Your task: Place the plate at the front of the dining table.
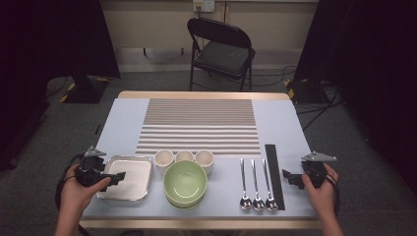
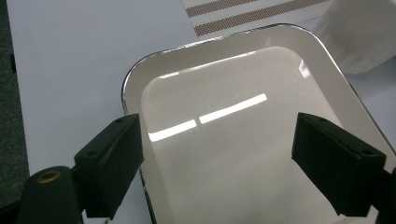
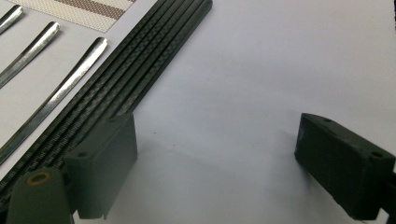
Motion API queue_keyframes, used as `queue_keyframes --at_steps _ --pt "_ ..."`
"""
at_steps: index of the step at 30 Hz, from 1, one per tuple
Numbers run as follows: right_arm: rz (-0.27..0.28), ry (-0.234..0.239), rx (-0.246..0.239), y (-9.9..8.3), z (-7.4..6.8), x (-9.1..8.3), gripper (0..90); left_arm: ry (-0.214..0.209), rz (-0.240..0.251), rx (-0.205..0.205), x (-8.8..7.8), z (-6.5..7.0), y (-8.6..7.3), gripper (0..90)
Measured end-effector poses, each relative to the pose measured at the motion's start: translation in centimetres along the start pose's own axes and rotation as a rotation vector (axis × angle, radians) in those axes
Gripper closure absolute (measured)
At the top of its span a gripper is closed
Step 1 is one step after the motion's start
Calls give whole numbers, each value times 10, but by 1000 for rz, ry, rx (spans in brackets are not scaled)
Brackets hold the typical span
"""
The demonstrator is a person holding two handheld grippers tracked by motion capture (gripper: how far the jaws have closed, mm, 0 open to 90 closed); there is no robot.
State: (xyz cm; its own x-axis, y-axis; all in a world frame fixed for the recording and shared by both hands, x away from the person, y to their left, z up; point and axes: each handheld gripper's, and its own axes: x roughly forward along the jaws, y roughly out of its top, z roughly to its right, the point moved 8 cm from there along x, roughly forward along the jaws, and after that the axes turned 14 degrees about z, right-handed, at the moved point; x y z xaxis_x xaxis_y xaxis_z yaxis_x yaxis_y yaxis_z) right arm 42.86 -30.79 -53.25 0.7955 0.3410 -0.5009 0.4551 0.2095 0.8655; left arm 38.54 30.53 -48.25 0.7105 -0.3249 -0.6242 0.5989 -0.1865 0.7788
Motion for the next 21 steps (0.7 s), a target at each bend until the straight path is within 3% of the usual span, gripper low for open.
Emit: queue_keyframes --at_steps 14,21 --pt "0 0 -4 0 0 0 118 49 10 -34 -2 -11 -3 170" --pt "0 0 -4 0 0 0 118 53 6 -32 -2 -14 -4 199"
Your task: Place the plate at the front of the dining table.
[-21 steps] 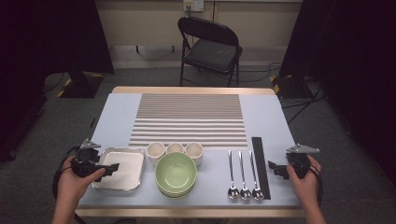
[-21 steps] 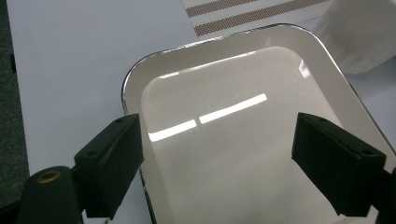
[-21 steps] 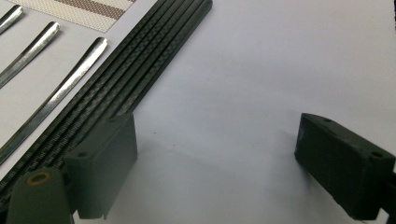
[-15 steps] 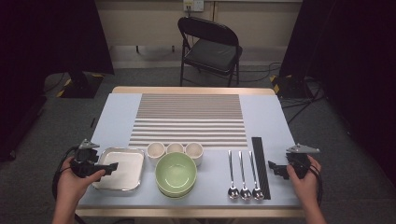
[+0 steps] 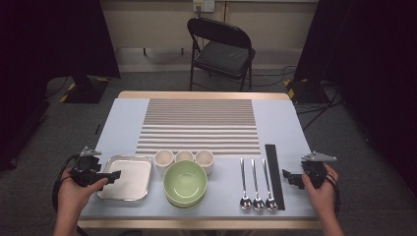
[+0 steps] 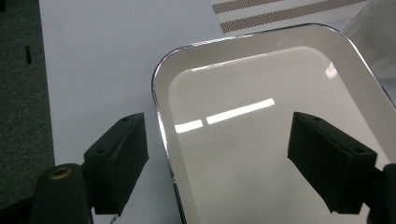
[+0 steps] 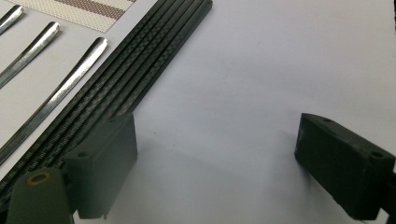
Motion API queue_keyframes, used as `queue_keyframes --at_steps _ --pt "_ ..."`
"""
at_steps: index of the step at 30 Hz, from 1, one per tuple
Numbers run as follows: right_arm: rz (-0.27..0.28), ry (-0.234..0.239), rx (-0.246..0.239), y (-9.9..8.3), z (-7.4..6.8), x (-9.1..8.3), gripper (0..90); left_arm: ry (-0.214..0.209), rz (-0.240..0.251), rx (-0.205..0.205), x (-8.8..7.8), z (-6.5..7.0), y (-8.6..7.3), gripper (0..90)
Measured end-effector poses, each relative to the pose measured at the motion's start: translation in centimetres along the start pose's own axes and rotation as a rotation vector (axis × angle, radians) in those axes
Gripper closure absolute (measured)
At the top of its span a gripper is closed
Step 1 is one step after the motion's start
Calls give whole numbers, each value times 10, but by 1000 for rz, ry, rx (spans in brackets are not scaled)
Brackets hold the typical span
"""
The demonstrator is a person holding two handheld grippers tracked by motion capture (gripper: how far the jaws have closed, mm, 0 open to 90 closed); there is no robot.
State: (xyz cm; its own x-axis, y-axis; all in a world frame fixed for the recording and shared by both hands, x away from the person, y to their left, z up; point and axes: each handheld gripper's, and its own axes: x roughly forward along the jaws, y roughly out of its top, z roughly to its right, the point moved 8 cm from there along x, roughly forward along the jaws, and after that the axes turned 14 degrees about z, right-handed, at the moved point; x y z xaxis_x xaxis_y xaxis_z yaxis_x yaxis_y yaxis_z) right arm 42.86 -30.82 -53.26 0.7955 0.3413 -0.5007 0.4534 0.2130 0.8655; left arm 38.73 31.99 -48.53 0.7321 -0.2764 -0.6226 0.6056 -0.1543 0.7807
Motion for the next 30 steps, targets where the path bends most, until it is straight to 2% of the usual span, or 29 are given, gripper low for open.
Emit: queue_keyframes --at_steps 8,11,17,19,23,30 --pt "0 0 0 0 0 0 118 12 -5 -6 0 -4 -3 211" --pt "-1 0 1 0 0 0 118 19 -5 -23 -1 -6 -4 219" --pt "0 0 0 0 0 0 118 57 15 -18 -6 -14 -3 274" --pt "-1 -1 1 0 0 0 118 60 43 -39 -8 -16 -1 310" --pt "0 -1 -1 0 0 0 118 88 54 -41 -8 -18 -1 340" --pt "-1 -1 0 0 0 0 119 110 40 -38 -7 -20 -3 410"
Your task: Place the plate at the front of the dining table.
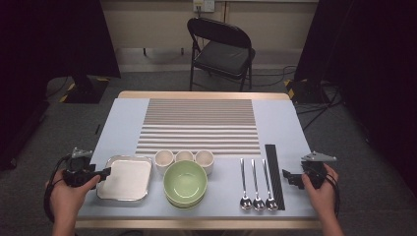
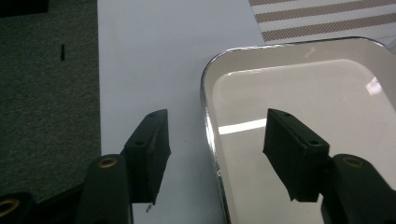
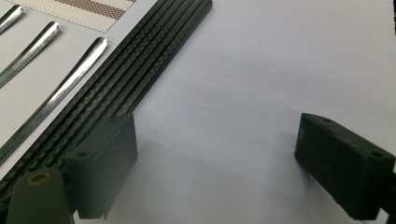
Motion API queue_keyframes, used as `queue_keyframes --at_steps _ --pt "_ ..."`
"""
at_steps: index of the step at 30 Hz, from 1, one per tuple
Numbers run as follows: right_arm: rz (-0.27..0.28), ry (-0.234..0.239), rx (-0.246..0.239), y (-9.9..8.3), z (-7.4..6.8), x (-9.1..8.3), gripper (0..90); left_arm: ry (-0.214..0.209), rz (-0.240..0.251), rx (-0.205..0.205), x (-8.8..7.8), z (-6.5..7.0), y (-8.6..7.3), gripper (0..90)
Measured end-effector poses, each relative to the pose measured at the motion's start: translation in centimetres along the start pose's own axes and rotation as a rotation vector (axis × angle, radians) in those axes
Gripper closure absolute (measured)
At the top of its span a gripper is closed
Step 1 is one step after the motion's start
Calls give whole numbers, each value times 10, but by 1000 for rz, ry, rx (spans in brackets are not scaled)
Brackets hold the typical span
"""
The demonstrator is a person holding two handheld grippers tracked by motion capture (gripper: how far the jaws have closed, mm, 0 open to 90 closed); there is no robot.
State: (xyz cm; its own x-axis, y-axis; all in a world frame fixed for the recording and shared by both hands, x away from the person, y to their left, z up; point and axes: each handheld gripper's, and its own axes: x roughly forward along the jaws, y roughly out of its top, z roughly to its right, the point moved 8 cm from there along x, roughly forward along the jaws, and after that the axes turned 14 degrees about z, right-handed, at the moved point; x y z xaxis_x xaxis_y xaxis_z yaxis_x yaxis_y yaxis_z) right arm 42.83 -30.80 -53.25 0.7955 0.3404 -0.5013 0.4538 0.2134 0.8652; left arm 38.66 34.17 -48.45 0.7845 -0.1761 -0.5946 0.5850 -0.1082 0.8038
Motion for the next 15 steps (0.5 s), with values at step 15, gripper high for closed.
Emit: queue_keyframes --at_steps 15 --pt "0 2 5 0 0 0 118 -10 -43 -27 3 3 -3 585"
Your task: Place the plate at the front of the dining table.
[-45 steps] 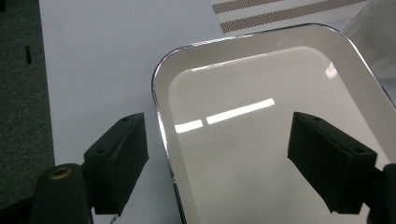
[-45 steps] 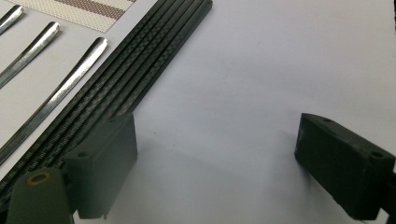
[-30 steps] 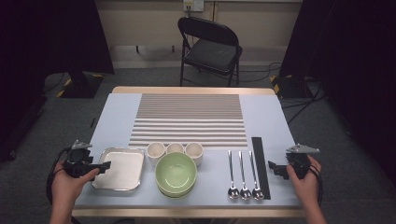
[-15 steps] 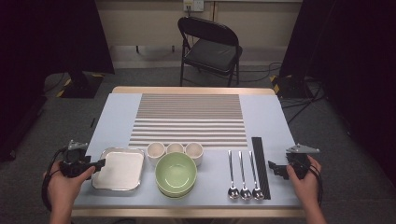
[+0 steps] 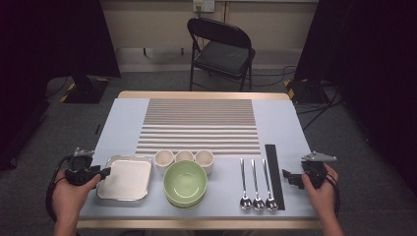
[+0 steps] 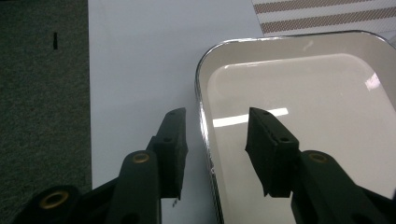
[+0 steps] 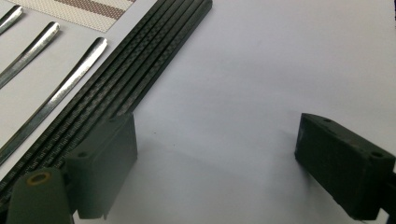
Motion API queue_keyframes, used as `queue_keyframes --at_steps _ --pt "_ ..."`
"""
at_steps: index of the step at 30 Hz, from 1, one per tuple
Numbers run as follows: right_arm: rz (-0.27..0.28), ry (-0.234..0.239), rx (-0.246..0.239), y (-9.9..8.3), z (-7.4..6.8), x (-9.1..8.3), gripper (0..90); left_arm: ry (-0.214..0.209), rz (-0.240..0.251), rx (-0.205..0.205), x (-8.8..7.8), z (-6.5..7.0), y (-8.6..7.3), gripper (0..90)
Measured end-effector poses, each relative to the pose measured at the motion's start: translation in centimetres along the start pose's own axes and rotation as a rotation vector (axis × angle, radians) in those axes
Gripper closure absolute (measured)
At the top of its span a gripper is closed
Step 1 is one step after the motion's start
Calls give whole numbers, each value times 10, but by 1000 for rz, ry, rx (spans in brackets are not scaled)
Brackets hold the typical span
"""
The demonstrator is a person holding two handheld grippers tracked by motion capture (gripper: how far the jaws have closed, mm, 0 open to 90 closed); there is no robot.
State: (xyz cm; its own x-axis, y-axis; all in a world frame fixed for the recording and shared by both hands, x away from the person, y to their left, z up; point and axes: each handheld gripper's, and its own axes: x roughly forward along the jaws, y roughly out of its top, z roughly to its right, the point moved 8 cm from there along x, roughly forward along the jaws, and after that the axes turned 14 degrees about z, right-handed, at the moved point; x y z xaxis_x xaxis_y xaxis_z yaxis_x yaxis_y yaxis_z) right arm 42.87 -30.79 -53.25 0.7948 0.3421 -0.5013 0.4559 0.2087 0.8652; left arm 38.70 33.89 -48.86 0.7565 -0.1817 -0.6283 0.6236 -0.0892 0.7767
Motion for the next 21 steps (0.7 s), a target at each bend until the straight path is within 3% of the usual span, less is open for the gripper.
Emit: queue_keyframes --at_steps 6,15,21 --pt "-3 0 3 0 0 0 118 16 -24 -36 -3 -4 -3 664" --pt "0 1 1 0 0 0 118 28 -21 -32 -5 -5 1 754" --pt "1 0 0 0 0 0 118 32 -51 -42 -3 -5 -1 799"
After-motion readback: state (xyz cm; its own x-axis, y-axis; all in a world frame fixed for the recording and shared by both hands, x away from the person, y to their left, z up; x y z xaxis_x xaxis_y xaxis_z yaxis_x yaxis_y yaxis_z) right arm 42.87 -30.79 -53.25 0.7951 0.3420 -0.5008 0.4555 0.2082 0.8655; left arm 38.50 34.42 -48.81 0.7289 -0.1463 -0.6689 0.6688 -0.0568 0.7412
